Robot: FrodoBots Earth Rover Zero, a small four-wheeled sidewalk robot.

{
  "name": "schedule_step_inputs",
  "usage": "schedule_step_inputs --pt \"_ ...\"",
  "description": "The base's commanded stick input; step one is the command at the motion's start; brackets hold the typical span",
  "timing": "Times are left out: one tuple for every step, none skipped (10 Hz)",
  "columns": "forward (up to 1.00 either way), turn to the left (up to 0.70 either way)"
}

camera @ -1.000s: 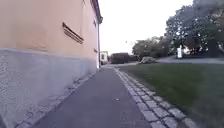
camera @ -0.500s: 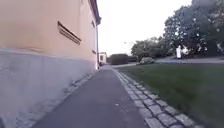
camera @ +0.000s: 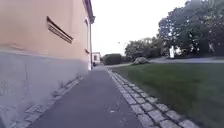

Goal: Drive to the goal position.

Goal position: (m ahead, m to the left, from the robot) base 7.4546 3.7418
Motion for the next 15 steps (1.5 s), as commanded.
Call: schedule_step_inputs --pt "0.5 0.0" --pt "0.5 0.0" --pt "0.5 0.0" --pt "0.5 0.0" --pt "0.5 0.0" --pt "0.5 0.0" --pt "0.5 0.0" --pt "0.5 0.0" --pt "0.5 0.0" --pt "0.5 0.0" --pt "0.5 0.0" --pt "0.5 0.0" --pt "0.5 0.0" --pt "0.5 0.0" --pt "0.5 0.0"
